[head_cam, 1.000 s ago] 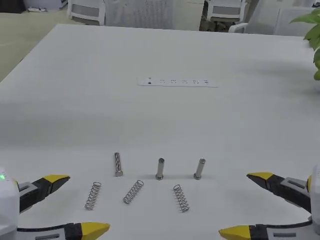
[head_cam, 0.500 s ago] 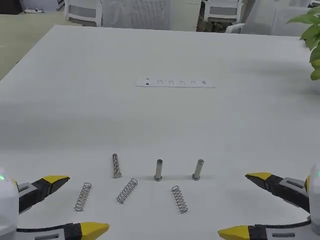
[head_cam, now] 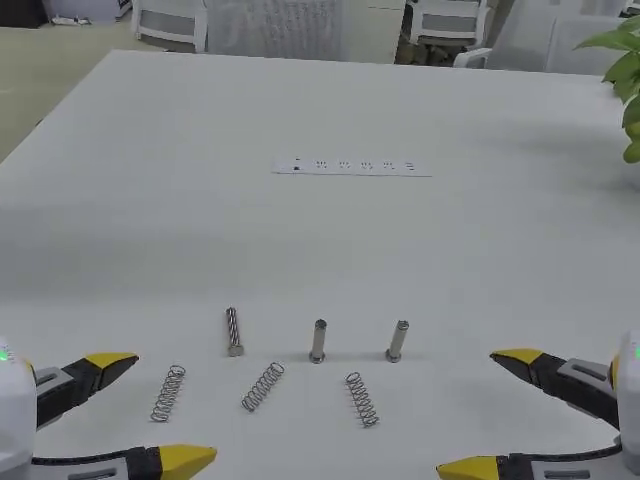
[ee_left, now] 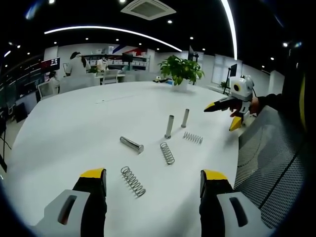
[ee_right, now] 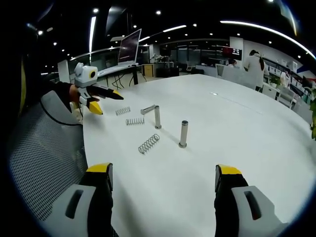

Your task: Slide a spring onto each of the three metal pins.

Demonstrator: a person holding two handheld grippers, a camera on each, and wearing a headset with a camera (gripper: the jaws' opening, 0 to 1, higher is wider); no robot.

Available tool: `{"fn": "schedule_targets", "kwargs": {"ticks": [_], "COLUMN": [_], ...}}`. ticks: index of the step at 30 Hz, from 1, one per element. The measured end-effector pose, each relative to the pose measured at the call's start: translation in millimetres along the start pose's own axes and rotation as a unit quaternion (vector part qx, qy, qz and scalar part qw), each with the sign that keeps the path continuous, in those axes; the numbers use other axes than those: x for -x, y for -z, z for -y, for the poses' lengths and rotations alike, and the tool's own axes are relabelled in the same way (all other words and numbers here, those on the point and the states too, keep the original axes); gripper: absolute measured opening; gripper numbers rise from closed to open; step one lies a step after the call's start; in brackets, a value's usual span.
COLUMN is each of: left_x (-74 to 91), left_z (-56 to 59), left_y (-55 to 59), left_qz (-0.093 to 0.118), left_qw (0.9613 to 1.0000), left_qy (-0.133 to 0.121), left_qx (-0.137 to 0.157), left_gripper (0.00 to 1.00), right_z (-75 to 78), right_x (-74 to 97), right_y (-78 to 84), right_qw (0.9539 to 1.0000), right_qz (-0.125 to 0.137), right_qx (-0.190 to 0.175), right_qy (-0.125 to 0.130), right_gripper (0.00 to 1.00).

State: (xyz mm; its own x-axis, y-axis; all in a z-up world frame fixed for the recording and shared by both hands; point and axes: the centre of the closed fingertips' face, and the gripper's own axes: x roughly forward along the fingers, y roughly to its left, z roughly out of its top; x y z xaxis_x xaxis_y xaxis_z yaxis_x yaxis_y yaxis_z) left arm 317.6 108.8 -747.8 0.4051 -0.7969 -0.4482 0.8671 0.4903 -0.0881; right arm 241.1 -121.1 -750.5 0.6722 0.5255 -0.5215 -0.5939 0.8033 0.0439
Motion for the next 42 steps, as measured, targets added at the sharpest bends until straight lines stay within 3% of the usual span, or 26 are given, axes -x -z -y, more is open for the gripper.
{"fn": "schedule_targets", "kwargs": {"ticks": [19,30,42], "left_x": [-3.9,-12.8,-44.7], "left_z": [-3.3,-20.0,-39.8], "left_y": [-8.6,-30.5,-52.0], "left_qz": [0.001,0.005,-0.015], "left_qw": [1.0,0.9997,0.9987], "left_qy": [0.002,-0.011,-0.032], "left_qx": [-0.009,-0.021,-0.038], "left_gripper": [0.73,0.64,0.5], "right_z": [0.0,0.4,0.1], "right_x": [0.5,1.1,1.3], "right_y": [-0.2,-0.3,1.0], "right_qw": [1.0,1.0,1.0], "right_qz": [0.0,0.0,-0.002], "right_qx": [0.001,0.001,0.0], "right_qy": [0.001,0.003,0.003], "right_gripper": [0.84,0.84,0.83]}}
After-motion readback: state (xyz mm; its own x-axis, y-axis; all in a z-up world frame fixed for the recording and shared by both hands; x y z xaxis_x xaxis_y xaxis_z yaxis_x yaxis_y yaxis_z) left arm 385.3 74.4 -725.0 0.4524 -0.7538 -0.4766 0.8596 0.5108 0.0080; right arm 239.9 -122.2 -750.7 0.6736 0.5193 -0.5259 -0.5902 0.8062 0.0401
